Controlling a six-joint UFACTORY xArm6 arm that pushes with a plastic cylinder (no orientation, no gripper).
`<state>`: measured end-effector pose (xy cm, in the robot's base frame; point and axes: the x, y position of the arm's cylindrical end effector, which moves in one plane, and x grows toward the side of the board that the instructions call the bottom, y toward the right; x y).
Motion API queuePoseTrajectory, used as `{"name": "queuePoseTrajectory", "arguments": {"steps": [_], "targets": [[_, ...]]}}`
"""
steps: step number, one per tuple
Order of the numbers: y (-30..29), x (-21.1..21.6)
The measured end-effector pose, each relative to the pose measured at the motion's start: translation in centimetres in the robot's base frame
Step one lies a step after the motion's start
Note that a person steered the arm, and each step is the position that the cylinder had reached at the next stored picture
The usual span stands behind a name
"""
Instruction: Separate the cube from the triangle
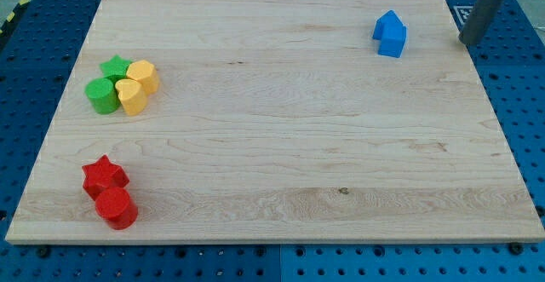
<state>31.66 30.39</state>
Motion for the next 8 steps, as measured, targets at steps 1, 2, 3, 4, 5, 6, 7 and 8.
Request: {"name": "queuePoseTrajectory", "arguments": {"steps": [1, 2, 3, 4, 5, 6, 7, 8], "targets": [[-0.5, 0.0], [-0.5, 0.0], [-1.5, 0.0], [-2.4, 0.0], [-2.5, 0.0], [-3.5, 0.0], [-4.4, 0.0], [-6.5, 0.3]]}}
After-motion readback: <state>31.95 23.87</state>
